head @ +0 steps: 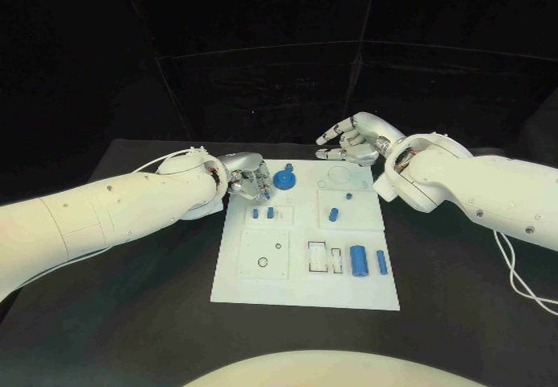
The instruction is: Assemble the parts on the task board
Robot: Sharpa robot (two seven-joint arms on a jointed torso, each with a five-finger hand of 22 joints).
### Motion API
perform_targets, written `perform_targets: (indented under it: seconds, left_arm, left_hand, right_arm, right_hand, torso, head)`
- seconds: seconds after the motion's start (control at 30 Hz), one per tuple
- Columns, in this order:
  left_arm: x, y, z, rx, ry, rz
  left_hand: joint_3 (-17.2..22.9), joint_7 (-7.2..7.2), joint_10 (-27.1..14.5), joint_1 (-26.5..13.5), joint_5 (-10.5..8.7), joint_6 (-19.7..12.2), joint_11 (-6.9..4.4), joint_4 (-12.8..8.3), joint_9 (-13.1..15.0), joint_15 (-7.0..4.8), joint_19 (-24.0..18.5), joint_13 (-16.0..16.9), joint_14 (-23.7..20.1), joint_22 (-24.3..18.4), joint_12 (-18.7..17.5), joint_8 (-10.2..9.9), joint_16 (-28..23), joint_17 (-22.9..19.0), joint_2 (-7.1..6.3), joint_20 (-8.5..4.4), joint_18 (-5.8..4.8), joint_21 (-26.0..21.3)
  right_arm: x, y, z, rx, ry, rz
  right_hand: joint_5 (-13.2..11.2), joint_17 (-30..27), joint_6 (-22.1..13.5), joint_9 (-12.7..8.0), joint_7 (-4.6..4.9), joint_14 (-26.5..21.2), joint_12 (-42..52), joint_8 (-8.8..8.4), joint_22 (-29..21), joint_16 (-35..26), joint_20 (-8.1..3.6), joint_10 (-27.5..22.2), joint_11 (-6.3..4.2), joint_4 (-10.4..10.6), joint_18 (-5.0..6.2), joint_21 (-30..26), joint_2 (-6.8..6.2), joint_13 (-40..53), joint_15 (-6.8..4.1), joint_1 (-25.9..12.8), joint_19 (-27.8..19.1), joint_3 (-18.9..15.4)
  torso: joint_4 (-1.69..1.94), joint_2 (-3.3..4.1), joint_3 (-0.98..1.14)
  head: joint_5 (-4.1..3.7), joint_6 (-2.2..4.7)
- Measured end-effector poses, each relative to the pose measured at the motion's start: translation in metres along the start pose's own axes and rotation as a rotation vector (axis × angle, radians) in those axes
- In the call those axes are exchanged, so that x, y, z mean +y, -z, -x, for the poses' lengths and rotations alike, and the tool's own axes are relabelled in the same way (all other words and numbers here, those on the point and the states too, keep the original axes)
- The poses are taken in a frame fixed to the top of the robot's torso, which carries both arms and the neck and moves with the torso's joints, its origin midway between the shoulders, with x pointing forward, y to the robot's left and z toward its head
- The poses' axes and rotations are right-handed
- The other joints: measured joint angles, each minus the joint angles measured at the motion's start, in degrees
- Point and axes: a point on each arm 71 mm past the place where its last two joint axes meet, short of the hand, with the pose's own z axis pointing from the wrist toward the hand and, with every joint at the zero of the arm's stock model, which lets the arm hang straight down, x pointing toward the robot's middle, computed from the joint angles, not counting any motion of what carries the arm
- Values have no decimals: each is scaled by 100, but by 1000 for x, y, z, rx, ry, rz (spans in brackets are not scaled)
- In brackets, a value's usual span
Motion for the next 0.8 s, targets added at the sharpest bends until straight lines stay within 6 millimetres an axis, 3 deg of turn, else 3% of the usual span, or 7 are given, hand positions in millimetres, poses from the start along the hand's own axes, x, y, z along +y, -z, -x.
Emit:
perform_targets:
  seconds: [0.6, 0.8]
  left_arm:
    - [-1, -1, -1, 10, 2, 0]
    - [0, -2, -3, 20, 3, 10]
  left_hand:
    - [16, 30, -2, -36, -1, -31, 3, -16, -26, 0, 0, 0, 0, -2, -100, -52, 0, -32, -36, 0, 0, 0]
    - [17, 143, -140, -159, 0, -207, 135, -16, -132, 19, 16, -10, 9, -27, -296, -239, 0, -95, -158, 25, 0, 0]
  right_arm:
    - [0, 0, 0, 0, 0, 0]
    - [0, 0, 0, 0, 0, 0]
  right_hand:
    - [0, -1, 0, 0, 0, 0, 0, 26, 0, 0, 0, 0, 0, 0, 0, 0, 0, 0, 0, 0, 0, 0]
    - [0, -1, 0, 0, 0, 0, 0, 25, 0, 0, 0, 0, 0, 0, 0, 0, 0, 0, 0, 0, 0, 0]
  torso:
    - [5, -2, -2]
    - [5, -3, -1]
  head:
    - [-8, -14]
    - [-5, -14]
